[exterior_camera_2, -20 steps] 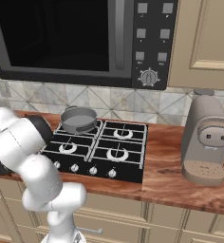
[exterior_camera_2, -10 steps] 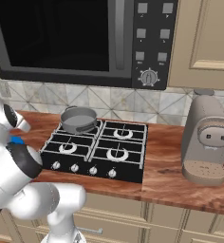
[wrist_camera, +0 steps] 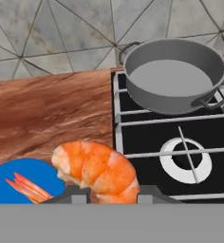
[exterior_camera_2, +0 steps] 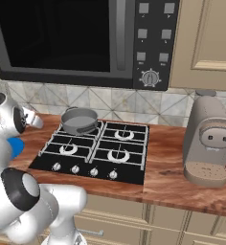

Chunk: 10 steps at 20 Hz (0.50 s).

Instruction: Retrieve the frozen meat and place it in the pot on a burner. Then turn the burner on.

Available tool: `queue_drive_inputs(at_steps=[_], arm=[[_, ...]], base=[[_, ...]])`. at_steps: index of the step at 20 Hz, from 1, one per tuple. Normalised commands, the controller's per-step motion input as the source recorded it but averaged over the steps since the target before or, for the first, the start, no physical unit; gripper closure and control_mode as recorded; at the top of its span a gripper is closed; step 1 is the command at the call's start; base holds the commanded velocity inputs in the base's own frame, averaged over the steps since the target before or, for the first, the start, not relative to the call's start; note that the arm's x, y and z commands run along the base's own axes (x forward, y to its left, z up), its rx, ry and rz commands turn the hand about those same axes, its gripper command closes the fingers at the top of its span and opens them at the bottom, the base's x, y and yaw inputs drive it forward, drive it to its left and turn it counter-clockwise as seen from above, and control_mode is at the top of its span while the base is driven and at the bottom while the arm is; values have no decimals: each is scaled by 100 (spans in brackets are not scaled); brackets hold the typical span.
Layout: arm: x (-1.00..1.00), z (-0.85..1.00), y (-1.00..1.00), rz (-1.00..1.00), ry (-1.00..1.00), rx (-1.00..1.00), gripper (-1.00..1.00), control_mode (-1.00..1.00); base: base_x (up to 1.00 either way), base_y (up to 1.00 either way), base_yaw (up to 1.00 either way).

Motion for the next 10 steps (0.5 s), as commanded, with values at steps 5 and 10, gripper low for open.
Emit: queue_drive_inputs(at_steps=[5,10], arm=[[1,2,-73,15,0,0,100,-100],[9,-3,-75,5,0,0,100,-100]], base=[[0,0,0],[0,0,0]])
